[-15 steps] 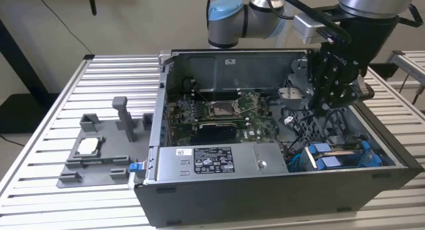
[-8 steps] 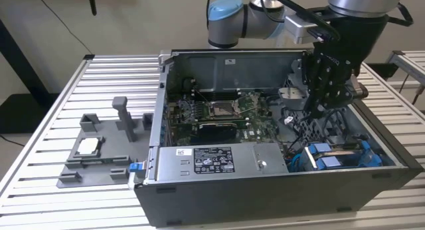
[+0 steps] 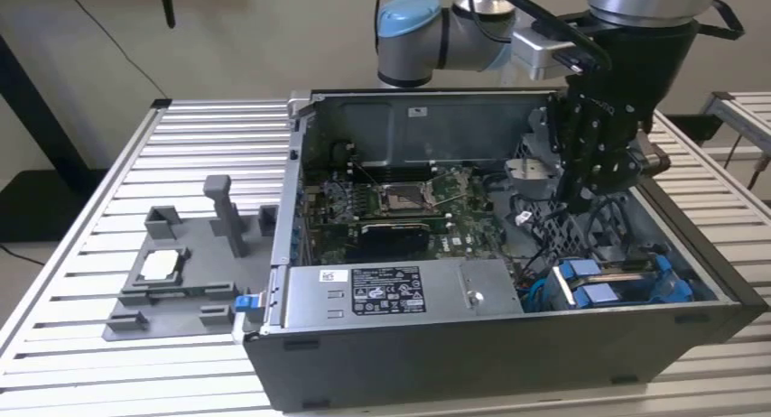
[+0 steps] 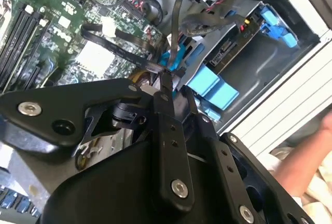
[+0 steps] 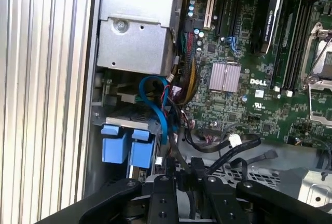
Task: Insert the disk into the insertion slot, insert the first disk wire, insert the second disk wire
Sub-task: 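Insert the second disk wire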
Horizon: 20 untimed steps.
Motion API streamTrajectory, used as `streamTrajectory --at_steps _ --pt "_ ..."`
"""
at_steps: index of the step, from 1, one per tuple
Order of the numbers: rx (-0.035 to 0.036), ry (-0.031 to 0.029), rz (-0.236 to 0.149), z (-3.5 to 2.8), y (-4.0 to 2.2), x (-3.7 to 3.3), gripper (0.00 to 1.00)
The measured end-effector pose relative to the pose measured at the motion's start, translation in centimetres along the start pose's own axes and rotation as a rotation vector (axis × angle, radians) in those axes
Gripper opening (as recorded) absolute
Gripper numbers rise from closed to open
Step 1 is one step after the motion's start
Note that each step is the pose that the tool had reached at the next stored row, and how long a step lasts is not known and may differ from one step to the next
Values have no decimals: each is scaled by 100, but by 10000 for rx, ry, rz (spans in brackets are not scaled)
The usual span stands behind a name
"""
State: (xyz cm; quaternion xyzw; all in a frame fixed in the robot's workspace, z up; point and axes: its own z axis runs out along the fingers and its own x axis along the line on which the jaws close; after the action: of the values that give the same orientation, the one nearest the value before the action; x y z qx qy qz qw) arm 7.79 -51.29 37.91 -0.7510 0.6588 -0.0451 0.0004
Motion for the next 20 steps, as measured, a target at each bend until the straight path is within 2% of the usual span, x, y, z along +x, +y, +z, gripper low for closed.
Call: streamTrajectory --at_steps 4,6,11,12,18,20 --pt "7 55 -2 -1 28 -5 26" --pt "32 63 -2 0 29 -7 26" --pt "28 111 -5 6 30 -8 25" --pt "28 111 -5 6 30 -8 17" --pt "28 113 -5 7 29 -8 16" --pt "5 109 -7 11 20 8 16"
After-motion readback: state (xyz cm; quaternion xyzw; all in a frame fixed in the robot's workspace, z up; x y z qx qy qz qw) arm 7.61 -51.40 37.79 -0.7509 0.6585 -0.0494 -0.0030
